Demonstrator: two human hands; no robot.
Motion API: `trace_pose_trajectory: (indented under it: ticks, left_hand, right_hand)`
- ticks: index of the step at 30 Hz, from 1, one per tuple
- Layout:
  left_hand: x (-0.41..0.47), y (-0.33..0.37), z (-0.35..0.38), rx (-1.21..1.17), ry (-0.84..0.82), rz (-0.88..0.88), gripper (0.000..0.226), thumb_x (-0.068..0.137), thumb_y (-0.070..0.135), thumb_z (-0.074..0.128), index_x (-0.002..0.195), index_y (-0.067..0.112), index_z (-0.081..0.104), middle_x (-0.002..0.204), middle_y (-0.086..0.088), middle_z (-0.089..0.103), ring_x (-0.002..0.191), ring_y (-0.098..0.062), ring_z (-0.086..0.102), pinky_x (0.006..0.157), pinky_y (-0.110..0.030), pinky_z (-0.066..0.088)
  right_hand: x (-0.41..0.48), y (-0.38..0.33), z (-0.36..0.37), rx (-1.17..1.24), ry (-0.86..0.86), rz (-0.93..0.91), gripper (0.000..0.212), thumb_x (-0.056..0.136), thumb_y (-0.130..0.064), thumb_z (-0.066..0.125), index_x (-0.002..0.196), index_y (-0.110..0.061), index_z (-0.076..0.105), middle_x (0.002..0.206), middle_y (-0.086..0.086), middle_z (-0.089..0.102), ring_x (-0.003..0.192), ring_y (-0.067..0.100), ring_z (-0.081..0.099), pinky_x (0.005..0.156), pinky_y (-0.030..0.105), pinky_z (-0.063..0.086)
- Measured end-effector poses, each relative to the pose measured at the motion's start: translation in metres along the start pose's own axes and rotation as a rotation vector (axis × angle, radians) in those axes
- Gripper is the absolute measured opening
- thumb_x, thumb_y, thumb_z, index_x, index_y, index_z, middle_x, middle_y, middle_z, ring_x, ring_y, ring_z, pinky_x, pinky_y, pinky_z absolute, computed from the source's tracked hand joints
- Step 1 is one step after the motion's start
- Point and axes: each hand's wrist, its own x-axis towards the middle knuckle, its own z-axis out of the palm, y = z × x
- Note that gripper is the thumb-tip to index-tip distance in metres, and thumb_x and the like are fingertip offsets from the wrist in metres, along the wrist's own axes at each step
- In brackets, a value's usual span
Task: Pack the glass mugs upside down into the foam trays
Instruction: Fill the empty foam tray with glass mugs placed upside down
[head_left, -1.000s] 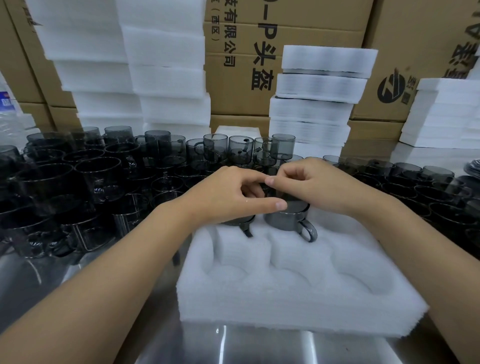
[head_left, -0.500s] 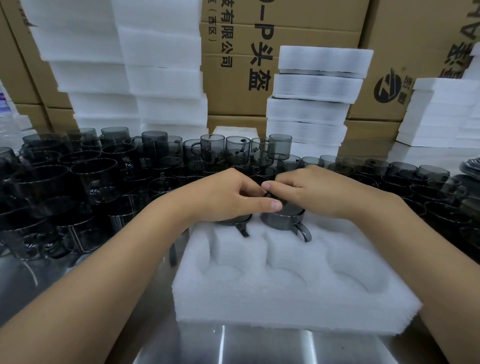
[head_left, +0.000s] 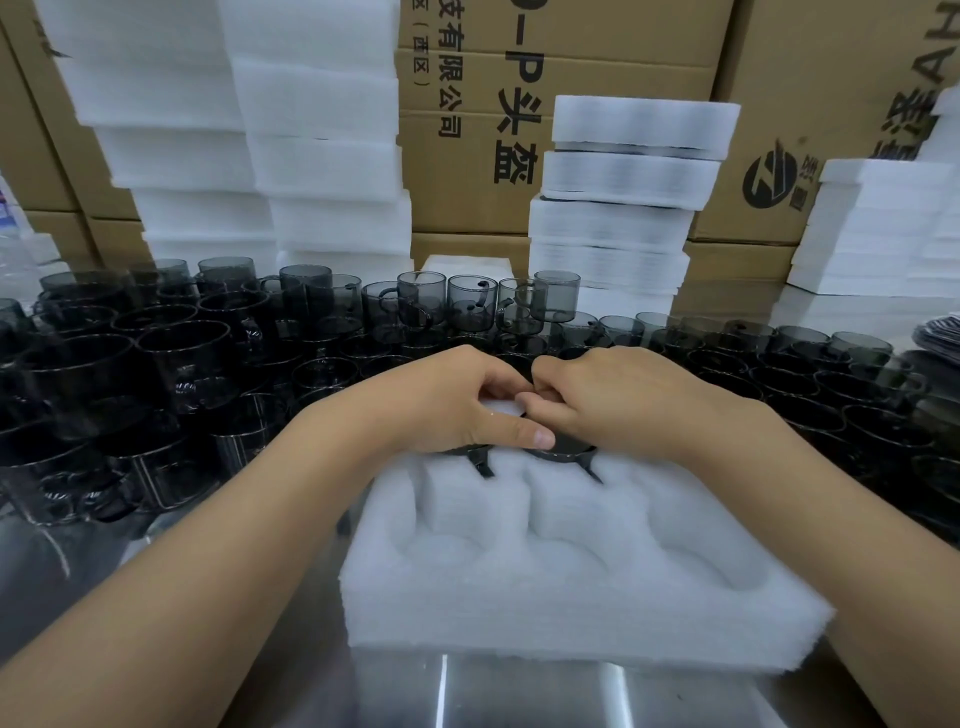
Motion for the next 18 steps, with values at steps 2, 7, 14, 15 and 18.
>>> trace_pose_trajectory:
  ticks: [2,7,14,15,18]
  left_hand:
    - [0.0,0.0,0.0,0.0,-0.002,-0.007,0.031,0.072,0.05,0.074,0.099,0.036,0.07,0.092,0.017,0.07,0.089,-0.001,0.063,0.087,-0.028,0.049]
    - [-0.002,0.001,-0.001,-0.006,-0.007,-0.006,0.021,0.073,0.051,0.075,0.091,0.044,0.067,0.092,0.017,0.07,0.088,0.0,0.063,0.086,-0.028,0.051]
    - [-0.001,-0.002,0.001,-0.027,0.0,-0.019,0.03,0.071,0.054,0.075,0.097,0.041,0.069,0.098,0.016,0.07,0.094,-0.004,0.064,0.09,-0.029,0.049]
    - [0.0,-0.002,0.0,-0.028,-0.002,-0.022,0.032,0.071,0.055,0.075,0.098,0.04,0.069,0.099,0.018,0.07,0.092,-0.001,0.063,0.091,-0.028,0.05]
    - [-0.001,-0.003,0.0,-0.032,-0.004,-0.03,0.032,0.071,0.054,0.075,0.099,0.04,0.07,0.095,0.024,0.068,0.085,0.006,0.061,0.088,-0.022,0.05]
  right_hand:
    - [0.0,0.001,0.0,0.012,0.002,-0.007,0.03,0.094,-0.055,0.027,0.083,-0.028,0.036,0.062,-0.009,0.042,0.056,0.003,0.036,0.048,0.028,0.02]
    - [0.001,0.002,0.0,0.048,-0.053,0.003,0.034,0.094,-0.055,0.028,0.071,-0.031,0.03,0.064,-0.008,0.045,0.058,0.004,0.04,0.049,0.029,0.023]
    - [0.02,0.028,-0.013,0.427,-0.074,0.182,0.05,0.085,-0.063,0.047,0.064,-0.017,0.052,0.051,-0.013,0.048,0.049,0.003,0.042,0.051,0.028,0.03]
    - [0.029,0.037,-0.013,0.395,0.0,0.22,0.047,0.087,-0.06,0.049,0.067,-0.017,0.055,0.056,-0.012,0.052,0.055,0.006,0.046,0.051,0.028,0.031]
    - [0.061,0.066,-0.007,0.285,0.141,0.324,0.028,0.094,-0.042,0.052,0.101,-0.017,0.061,0.098,0.006,0.064,0.083,0.02,0.053,0.065,0.03,0.037]
